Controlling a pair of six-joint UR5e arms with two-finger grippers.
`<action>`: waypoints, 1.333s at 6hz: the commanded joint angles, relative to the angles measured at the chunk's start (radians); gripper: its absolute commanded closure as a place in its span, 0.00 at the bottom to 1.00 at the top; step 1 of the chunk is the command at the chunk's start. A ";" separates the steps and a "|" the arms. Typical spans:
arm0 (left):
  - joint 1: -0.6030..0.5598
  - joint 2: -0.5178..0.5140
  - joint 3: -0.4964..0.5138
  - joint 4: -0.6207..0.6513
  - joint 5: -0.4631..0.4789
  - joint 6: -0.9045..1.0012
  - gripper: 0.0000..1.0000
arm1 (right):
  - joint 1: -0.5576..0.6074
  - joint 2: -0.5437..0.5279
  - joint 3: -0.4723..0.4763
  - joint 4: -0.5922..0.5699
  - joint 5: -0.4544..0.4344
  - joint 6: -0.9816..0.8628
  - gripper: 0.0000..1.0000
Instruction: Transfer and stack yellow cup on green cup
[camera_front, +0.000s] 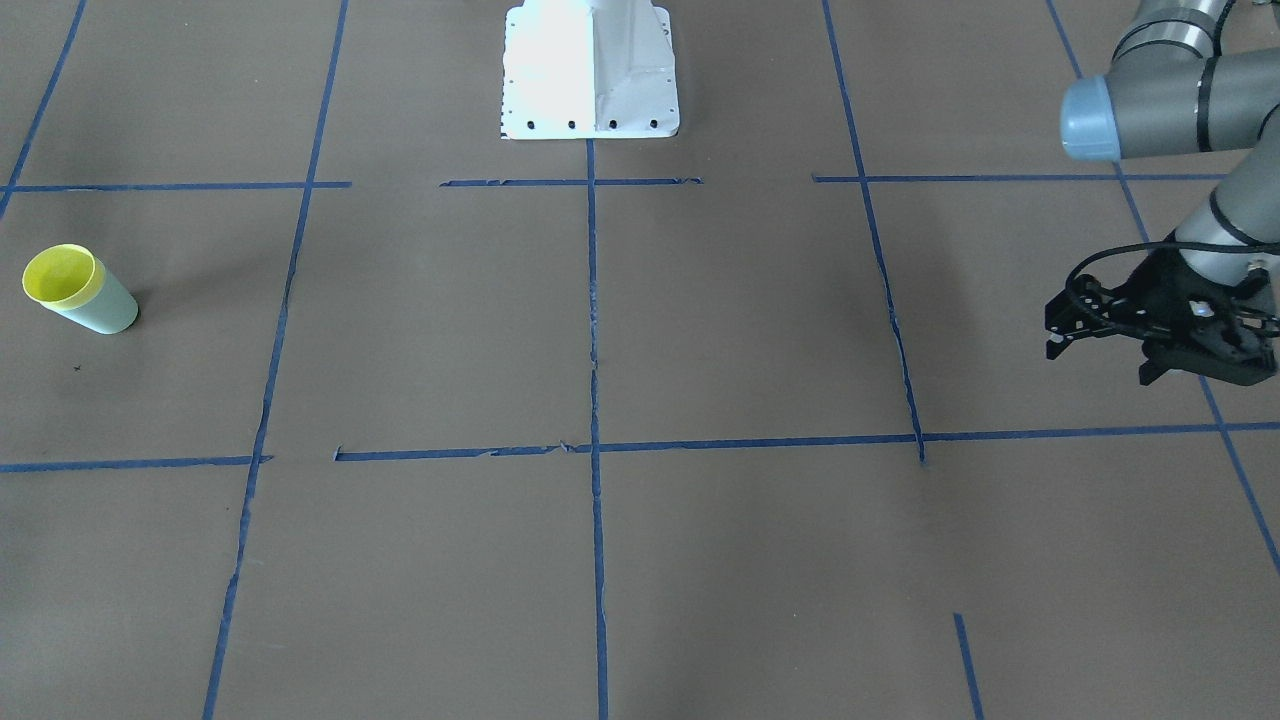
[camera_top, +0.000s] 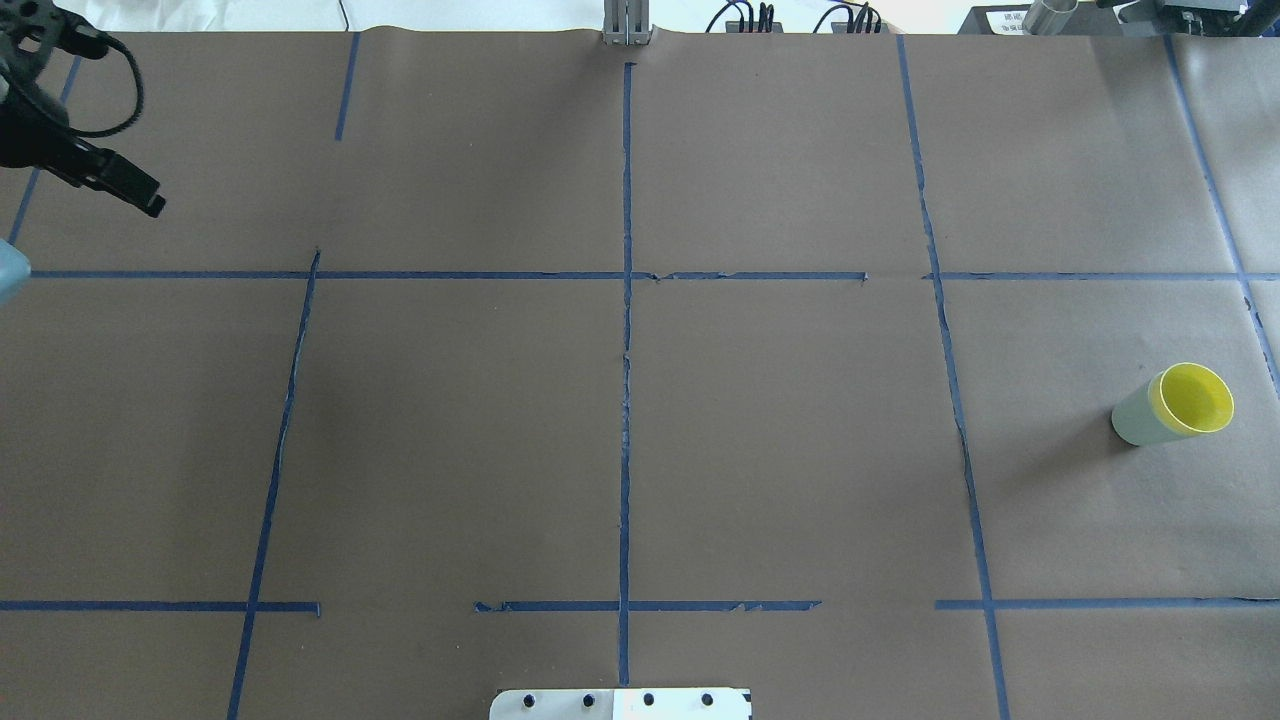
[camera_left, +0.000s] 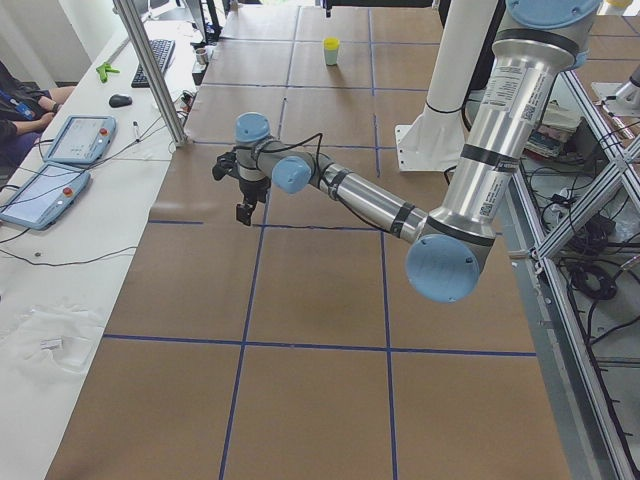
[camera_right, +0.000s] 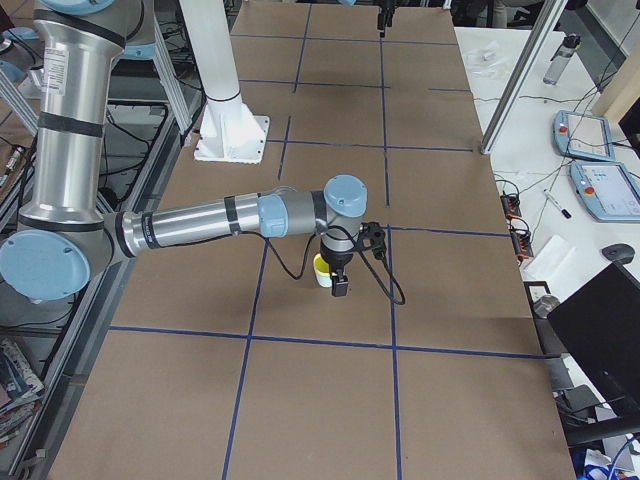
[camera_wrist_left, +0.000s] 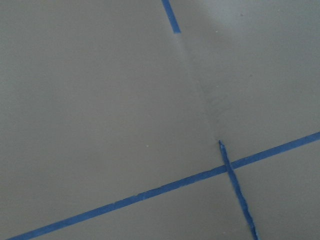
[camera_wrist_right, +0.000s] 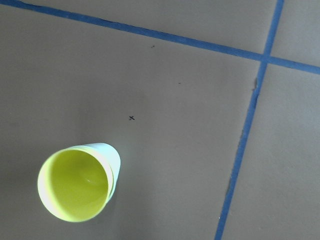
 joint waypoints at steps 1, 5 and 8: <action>-0.174 0.040 0.006 0.203 -0.042 0.278 0.00 | 0.056 -0.047 -0.003 0.000 0.002 -0.031 0.00; -0.359 0.360 0.015 0.152 -0.131 0.428 0.00 | 0.056 -0.050 -0.004 0.004 0.005 -0.017 0.00; -0.371 0.362 0.035 0.150 -0.122 0.422 0.00 | 0.056 -0.050 -0.006 0.004 0.006 0.000 0.00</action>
